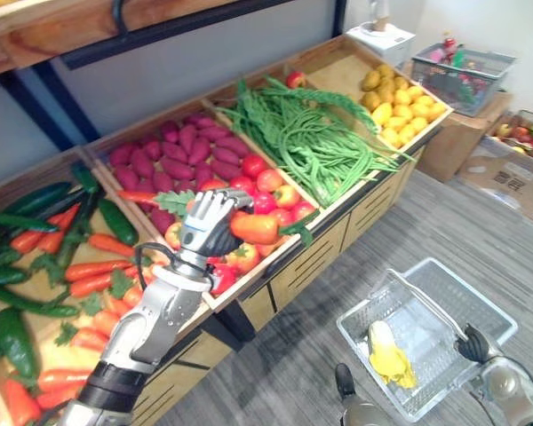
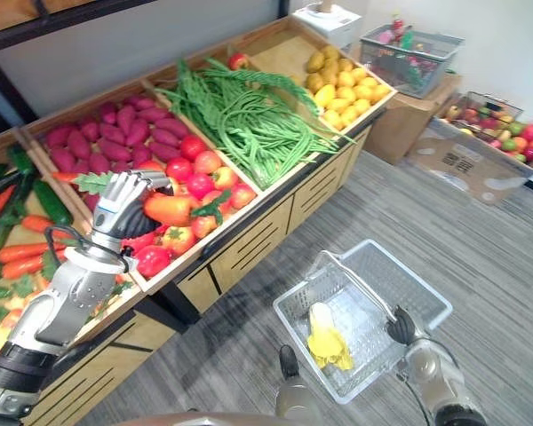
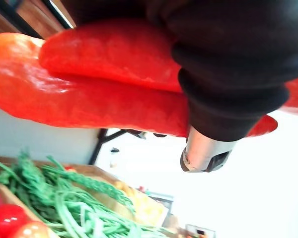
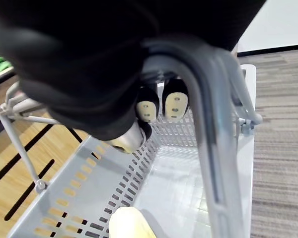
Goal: Pick vegetable in the basket
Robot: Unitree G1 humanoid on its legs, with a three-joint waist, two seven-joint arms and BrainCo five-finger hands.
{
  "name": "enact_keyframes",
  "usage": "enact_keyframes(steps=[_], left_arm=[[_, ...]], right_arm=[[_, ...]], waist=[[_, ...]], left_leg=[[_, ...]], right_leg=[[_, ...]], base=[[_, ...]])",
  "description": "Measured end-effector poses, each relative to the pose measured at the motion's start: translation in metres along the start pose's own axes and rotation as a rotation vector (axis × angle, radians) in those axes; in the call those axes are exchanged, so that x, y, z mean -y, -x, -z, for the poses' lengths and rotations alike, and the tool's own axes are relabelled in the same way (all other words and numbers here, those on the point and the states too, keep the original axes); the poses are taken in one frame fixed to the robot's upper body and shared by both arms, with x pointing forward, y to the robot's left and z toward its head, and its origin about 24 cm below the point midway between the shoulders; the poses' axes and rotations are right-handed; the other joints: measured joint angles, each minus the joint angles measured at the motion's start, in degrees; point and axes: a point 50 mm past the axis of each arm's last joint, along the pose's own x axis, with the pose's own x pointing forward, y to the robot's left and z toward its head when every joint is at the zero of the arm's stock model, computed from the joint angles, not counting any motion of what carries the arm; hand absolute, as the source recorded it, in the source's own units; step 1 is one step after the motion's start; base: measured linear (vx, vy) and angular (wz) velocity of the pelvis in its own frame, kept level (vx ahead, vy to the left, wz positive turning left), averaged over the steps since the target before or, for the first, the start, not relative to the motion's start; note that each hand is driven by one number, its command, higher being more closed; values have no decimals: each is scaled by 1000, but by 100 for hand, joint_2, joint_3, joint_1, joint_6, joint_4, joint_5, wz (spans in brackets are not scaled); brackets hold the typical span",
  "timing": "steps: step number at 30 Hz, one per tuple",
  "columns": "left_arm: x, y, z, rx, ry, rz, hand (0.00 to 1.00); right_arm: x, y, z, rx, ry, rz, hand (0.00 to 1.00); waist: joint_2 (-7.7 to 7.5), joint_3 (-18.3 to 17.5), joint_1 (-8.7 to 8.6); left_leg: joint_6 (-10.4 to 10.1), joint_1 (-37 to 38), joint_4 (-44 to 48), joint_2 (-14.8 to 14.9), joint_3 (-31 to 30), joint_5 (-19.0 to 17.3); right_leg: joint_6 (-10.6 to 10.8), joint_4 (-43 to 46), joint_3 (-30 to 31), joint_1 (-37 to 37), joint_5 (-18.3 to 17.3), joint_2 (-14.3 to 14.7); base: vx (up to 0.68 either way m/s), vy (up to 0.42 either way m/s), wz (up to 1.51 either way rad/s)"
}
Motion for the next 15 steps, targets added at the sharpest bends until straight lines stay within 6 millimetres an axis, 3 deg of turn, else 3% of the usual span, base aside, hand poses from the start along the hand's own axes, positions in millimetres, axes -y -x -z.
enact_keyframes(steps=[8, 15], left_arm=[[19, -11, -27, 110, 120, 82, 100], [29, -20, -70, 271, 293, 121, 100]], right_arm=[[15, -4, -41, 197, 85, -5, 100], [32, 5, -72, 377, 161, 11, 100]], waist=[[-9, -152, -36], [90, -227, -23]], left_leg=[[-91, 140, 691, 242, 729, -556], [-249, 139, 1272, 609, 1167, -860]], right_leg=[[16, -5, 631, -6, 65, 200], [-4, 65, 852, -58, 86, 468]], base=[[-16, -21, -48], [14, -47, -24]])
